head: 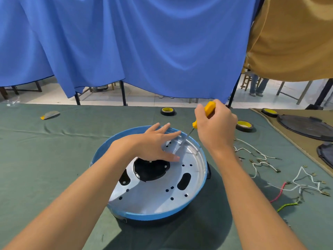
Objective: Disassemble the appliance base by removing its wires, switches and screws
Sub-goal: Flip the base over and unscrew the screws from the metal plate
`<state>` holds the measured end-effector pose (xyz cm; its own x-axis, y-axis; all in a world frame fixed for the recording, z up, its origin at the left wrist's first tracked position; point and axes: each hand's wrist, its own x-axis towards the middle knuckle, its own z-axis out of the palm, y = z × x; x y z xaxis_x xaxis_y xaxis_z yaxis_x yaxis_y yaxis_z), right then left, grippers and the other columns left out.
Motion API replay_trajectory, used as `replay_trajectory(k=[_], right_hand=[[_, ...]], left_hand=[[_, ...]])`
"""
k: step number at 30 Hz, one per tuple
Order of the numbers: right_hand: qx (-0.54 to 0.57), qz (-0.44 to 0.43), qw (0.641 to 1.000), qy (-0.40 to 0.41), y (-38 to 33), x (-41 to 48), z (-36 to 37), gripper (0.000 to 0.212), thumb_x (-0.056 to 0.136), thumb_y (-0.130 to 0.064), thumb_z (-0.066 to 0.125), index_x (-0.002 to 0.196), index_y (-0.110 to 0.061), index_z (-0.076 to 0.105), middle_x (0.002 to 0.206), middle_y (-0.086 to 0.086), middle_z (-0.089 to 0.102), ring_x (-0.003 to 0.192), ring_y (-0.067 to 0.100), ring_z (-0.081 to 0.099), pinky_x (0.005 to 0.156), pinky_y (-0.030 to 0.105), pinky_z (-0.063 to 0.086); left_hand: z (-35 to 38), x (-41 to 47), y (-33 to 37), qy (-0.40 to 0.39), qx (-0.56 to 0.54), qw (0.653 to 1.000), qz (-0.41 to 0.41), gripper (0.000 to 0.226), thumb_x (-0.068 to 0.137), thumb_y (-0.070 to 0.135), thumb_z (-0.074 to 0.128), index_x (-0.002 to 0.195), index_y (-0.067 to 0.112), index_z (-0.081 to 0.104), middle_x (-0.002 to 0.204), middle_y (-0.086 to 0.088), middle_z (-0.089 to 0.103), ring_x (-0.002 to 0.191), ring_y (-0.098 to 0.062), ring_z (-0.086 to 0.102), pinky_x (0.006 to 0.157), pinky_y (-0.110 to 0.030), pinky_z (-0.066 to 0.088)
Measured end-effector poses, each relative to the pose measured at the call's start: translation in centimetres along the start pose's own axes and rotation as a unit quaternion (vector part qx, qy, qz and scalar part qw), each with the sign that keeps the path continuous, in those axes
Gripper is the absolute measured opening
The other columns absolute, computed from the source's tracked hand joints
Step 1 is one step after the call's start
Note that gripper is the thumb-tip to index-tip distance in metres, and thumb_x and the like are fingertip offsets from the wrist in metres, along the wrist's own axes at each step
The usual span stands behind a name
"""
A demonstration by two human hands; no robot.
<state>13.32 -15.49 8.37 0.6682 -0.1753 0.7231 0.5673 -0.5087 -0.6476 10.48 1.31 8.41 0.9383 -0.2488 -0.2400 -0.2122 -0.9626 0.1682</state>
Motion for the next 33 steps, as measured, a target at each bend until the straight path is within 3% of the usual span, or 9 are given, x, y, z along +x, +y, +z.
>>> replay_trajectory(k=[3, 6, 9, 12, 18, 23, 26, 30, 33], right_hand=[[-0.019, -0.044, 0.999, 0.022, 0.2, -0.6, 1.0, 0.036, 0.095, -0.016, 0.056, 0.063, -0.011, 0.04, 0.051, 0.016, 0.05, 0.047, 0.027, 0.049, 0.059, 0.003, 0.031], [-0.038, -0.062, 0.997, 0.023, 0.4, -1.1, 1.8, 0.036, 0.097, -0.018, 0.056, 0.064, -0.014, 0.04, 0.05, 0.008, 0.044, 0.048, 0.023, 0.05, 0.053, 0.015, 0.037], [-0.054, -0.075, 0.995, 0.03, 0.4, -1.2, 2.1, 0.04, 0.097, -0.02, 0.056, 0.064, -0.022, 0.034, 0.05, -0.003, 0.037, 0.045, 0.013, 0.047, 0.049, 0.012, 0.032], [-0.057, -0.079, 0.995, 0.029, 0.4, -1.2, 2.2, 0.038, 0.097, -0.02, 0.055, 0.065, -0.02, 0.035, 0.05, 0.0, 0.04, 0.048, 0.019, 0.053, 0.049, 0.023, 0.039], [-0.096, -0.074, 0.993, -0.005, 0.2, -1.1, 2.2, 0.032, 0.095, -0.02, 0.054, 0.068, -0.015, 0.039, 0.052, -0.005, 0.035, 0.047, 0.014, 0.041, 0.049, 0.015, 0.03], [-0.196, -0.029, 0.969, -0.149, -1.1, 1.5, 1.3, 0.035, 0.091, -0.027, 0.054, 0.062, -0.019, 0.036, 0.058, 0.001, 0.042, 0.058, 0.015, 0.04, 0.049, 0.028, 0.027], [-0.269, -0.009, 0.925, -0.27, -2.4, 4.3, 0.6, 0.039, 0.088, -0.031, 0.061, 0.06, -0.013, 0.039, 0.058, 0.005, 0.041, 0.062, 0.025, 0.039, 0.049, 0.032, 0.026], [-0.316, -0.001, 0.873, -0.371, -4.3, 6.5, 1.0, 0.05, 0.084, -0.038, 0.069, 0.057, -0.014, 0.035, 0.057, 0.004, 0.036, 0.052, 0.022, 0.03, 0.048, 0.029, 0.022], [-0.367, -0.017, 0.825, -0.43, -5.4, 7.7, 2.0, 0.043, 0.083, -0.038, 0.069, 0.054, -0.014, 0.047, 0.045, -0.001, 0.046, 0.045, 0.018, 0.038, 0.047, 0.026, 0.029]], left_hand=[[0.0, -1.1, -0.2, -0.051, 0.008, 0.999, 0.012, 0.071, 0.088, 0.066, 0.046, 0.149, 0.051, 0.012, 0.16, 0.017, -0.008, 0.149, -0.016, 0.0, 0.117, -0.044, 0.011], [0.2, -1.4, -0.2, -0.062, 0.017, 0.998, 0.006, 0.065, 0.09, 0.066, 0.042, 0.148, 0.052, 0.015, 0.16, 0.02, 0.001, 0.148, -0.017, 0.01, 0.116, -0.042, 0.014], [-0.1, -1.5, -0.4, -0.054, 0.024, 0.998, 0.008, 0.059, 0.093, 0.063, 0.04, 0.146, 0.053, 0.018, 0.159, 0.021, 0.004, 0.147, -0.02, 0.012, 0.117, -0.045, 0.015], [0.1, -1.2, -0.6, -0.049, 0.026, 0.998, 0.014, 0.054, 0.096, 0.058, 0.038, 0.147, 0.051, 0.02, 0.16, 0.019, 0.006, 0.147, -0.021, 0.013, 0.118, -0.045, 0.016], [0.2, -1.1, -0.1, -0.038, 0.048, 0.998, 0.014, 0.052, 0.097, 0.056, 0.035, 0.147, 0.051, 0.021, 0.159, 0.016, 0.015, 0.143, -0.023, 0.022, 0.113, -0.042, 0.023], [0.5, -1.0, -0.3, -0.021, 0.037, 0.999, 0.026, 0.05, 0.097, 0.055, 0.036, 0.146, 0.049, 0.026, 0.155, 0.011, 0.025, 0.137, -0.023, 0.03, 0.107, -0.04, 0.029], [0.5, -0.8, -0.2, 0.016, 0.028, 0.999, 0.038, 0.043, 0.098, 0.052, 0.038, 0.141, 0.046, 0.041, 0.146, 0.006, 0.04, 0.131, -0.022, 0.039, 0.101, -0.039, 0.036], [0.3, -0.5, 0.2, 0.064, 0.026, 0.997, 0.039, 0.036, 0.097, 0.052, 0.041, 0.123, 0.039, 0.062, 0.119, 0.008, 0.055, 0.102, -0.021, 0.051, 0.072, -0.033, 0.039], [-0.1, -0.4, 0.4, 0.049, 0.023, 0.998, 0.03, 0.034, 0.097, 0.053, 0.042, 0.119, 0.039, 0.064, 0.109, 0.009, 0.057, 0.093, -0.022, 0.052, 0.071, -0.033, 0.041]])
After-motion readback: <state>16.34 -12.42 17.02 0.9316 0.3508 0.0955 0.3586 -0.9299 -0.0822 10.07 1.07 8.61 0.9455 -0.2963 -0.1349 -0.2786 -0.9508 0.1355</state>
